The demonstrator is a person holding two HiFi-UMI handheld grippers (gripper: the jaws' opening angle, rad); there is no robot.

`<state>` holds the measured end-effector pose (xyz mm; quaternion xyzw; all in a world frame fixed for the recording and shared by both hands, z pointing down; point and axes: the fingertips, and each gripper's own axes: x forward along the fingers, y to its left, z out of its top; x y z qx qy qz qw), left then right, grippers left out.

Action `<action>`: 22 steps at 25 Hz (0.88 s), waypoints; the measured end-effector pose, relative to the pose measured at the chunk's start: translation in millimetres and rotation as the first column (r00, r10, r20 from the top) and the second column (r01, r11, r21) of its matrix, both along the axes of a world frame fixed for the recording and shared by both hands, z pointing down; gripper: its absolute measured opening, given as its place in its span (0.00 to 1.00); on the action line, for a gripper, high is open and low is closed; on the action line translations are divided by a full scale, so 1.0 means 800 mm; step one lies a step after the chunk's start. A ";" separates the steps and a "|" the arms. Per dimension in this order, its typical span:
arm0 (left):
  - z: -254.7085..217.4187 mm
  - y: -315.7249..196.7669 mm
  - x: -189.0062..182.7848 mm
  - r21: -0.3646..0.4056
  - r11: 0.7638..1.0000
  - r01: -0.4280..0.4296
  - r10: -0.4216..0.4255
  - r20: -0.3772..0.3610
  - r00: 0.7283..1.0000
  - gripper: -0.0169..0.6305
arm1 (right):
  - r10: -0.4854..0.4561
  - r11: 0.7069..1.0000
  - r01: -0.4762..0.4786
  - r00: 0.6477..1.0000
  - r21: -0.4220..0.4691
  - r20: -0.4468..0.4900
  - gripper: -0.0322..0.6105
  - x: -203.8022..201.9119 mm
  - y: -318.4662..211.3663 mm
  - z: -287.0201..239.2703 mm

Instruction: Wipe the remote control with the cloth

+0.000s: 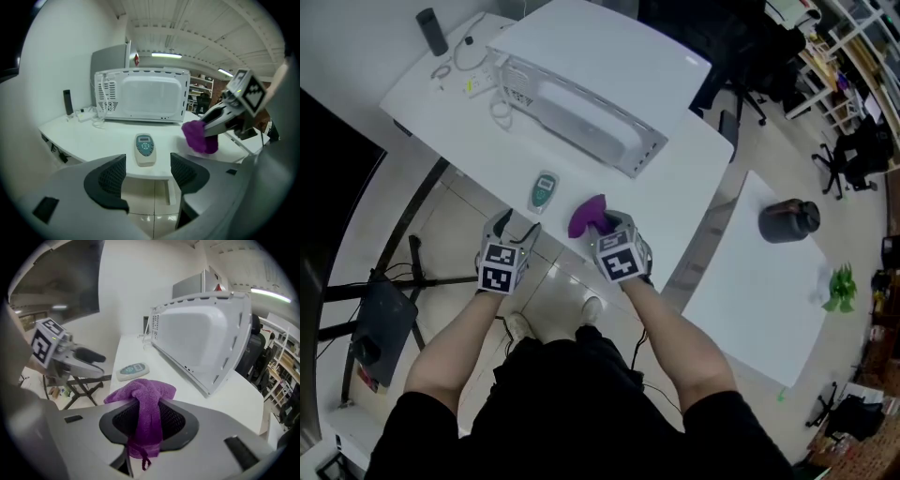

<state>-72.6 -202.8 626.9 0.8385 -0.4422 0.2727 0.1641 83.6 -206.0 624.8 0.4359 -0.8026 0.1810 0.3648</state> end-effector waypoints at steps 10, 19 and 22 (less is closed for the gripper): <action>-0.033 0.074 -0.030 -0.007 1.000 0.010 -0.011 -0.029 1.000 0.47 | 0.005 0.996 -0.015 0.994 -0.091 -0.109 0.29 -0.003 -0.029 0.074; -0.083 0.088 -0.034 0.081 0.997 0.010 -0.002 -0.092 0.996 0.47 | 0.031 0.998 -0.030 0.999 0.064 -0.011 0.39 -0.002 0.005 -0.028; -0.130 0.097 -0.030 0.141 0.990 0.009 0.013 -0.155 0.988 0.47 | 0.012 0.984 -0.029 0.996 0.176 0.093 0.38 -0.019 0.048 -0.108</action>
